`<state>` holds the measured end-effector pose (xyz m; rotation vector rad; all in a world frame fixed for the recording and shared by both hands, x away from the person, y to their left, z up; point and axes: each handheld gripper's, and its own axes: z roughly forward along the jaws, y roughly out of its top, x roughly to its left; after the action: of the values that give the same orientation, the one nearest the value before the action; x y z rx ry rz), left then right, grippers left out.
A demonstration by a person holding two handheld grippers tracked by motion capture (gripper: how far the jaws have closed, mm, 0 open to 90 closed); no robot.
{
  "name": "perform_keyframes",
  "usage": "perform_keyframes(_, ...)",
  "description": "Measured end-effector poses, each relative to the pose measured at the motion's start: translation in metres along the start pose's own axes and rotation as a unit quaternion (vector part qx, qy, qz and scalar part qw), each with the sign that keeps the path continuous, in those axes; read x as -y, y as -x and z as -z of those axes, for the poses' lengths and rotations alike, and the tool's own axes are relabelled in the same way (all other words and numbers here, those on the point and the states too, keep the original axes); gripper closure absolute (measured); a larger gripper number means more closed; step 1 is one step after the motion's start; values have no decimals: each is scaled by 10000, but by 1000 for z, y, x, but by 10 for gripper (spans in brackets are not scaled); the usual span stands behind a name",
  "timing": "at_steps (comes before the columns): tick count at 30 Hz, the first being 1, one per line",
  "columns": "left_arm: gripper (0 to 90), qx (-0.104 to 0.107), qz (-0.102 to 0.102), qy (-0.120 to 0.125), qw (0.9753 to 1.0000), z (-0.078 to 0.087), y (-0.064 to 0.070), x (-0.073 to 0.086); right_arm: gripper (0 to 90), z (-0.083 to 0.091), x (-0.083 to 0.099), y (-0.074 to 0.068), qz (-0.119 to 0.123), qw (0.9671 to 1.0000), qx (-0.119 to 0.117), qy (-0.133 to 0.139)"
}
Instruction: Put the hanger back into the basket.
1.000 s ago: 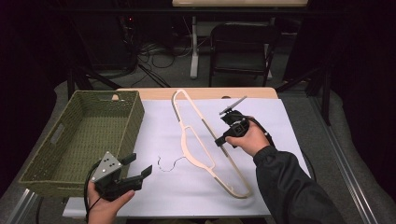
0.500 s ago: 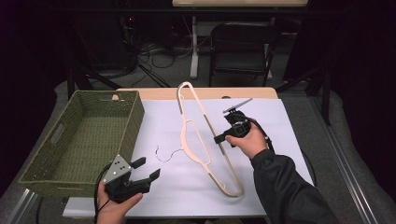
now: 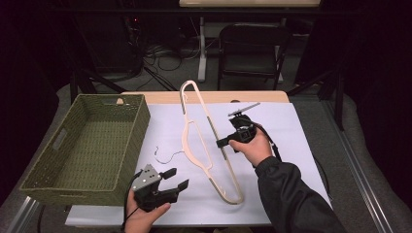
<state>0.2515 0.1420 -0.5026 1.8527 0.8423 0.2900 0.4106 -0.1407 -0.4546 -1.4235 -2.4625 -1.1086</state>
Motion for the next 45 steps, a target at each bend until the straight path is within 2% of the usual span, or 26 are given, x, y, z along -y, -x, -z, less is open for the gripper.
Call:
perform_keyframes(6, 411, 136, 28, -59, 9999, -18, 7, -2, 798, -1, 0, -2, -30, 10000, -42, 2)
perform_keyframes(10, 414, 271, 120, -49, 9995, -31, 10, -5, 797, -3, 0, -4, -5, 9999, -72, 77)
perform_keyframes(17, 411, 322, 233, -9, 9992, -49, 14, -12, 798, -5, 0, -6, 27, 9999, -114, 58)
perform_keyframes(20, 411, 348, 349, 64, 9988, -56, 15, -15, 797, -6, 0, -7, -9, 9999, -121, 51)
perform_keyframes(22, 415, 274, 306, 53, 9991, -59, 15, -16, 797, -7, 0, -8, -7, 9999, -120, 64)
perform_keyframes(29, 482, 90, 453, 169, 9988, -67, 14, -17, 797, -8, 1, -8, -51, 9997, -167, 142)
perform_keyframes(36, 564, 30, 565, 233, 9981, -71, 11, -17, 797, -7, 1, -9, -56, 9996, -208, 195)
perform_keyframes(41, 625, -21, 529, 237, 9983, -71, 12, -17, 797, -8, 2, -10, -100, 9994, -215, 245)
perform_keyframes(45, 691, -60, 581, 255, 9980, -69, 10, -17, 796, -10, 5, -9, -190, 9992, -300, 197)
